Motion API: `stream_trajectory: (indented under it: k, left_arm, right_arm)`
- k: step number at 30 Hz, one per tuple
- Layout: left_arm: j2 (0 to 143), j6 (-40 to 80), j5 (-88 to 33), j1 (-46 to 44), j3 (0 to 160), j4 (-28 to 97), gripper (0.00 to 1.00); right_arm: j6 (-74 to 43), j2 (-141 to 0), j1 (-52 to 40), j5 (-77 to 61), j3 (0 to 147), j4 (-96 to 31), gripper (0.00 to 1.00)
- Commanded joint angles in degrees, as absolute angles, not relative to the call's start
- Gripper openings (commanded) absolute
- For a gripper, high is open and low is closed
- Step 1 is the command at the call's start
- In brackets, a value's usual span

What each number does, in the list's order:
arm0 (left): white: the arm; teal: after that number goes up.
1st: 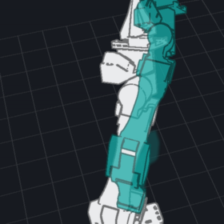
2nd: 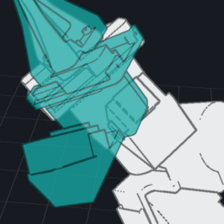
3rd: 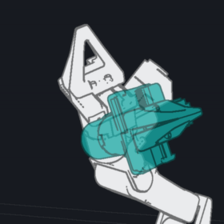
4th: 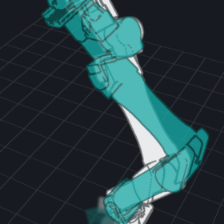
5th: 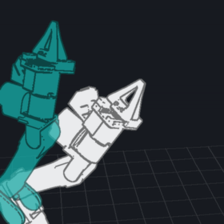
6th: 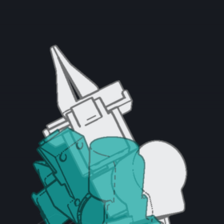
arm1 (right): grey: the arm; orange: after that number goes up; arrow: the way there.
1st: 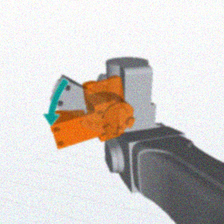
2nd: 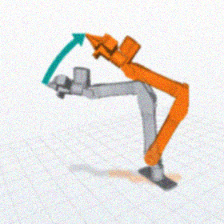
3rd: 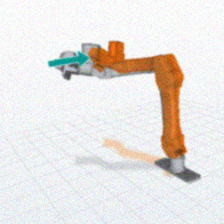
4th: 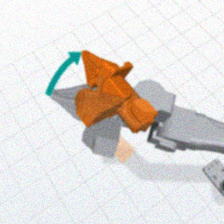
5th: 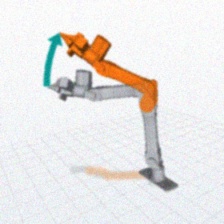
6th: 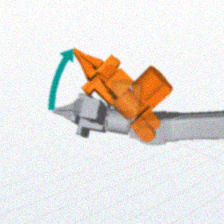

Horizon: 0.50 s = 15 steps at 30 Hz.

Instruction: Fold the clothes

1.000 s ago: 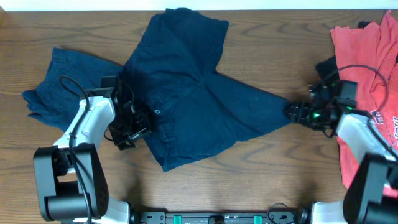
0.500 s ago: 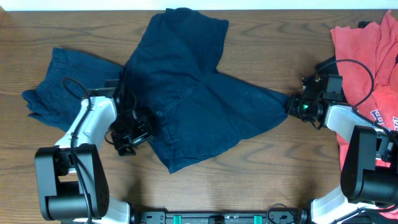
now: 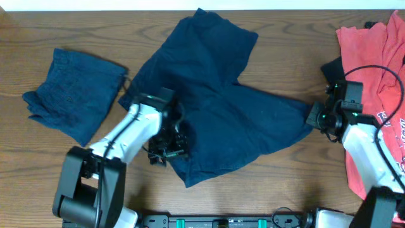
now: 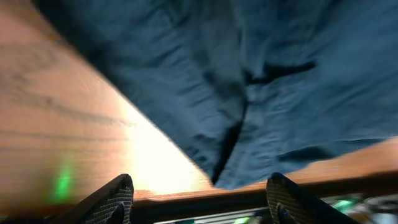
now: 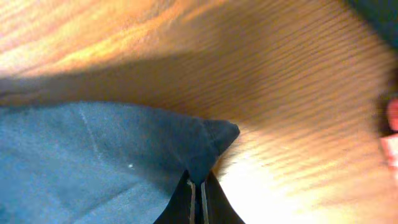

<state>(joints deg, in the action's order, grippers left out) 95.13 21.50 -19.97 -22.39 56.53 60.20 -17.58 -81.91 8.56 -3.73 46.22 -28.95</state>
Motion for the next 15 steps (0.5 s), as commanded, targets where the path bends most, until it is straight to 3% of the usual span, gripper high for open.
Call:
stream_trajectory:
  k: [1,7,15]
  left_arm:
    - [90.78,24.27,-6.55,-29.5,55.92,60.62,0.71]
    - [85.97,24.12,4.58,-48.05,55.81,60.55,0.72]
    - [87.74,20.67,5.65,-63.22,55.09,60.23,0.76]
  right_arm:
    - [-18.37,-82.15,8.95,-0.01,46.09,-29.65,0.01]
    - [-18.13,-82.85,8.95,0.01,46.09,-30.11,0.01]
    - [-17.93,-82.85,8.95,-0.01,46.09,-30.76,0.01]
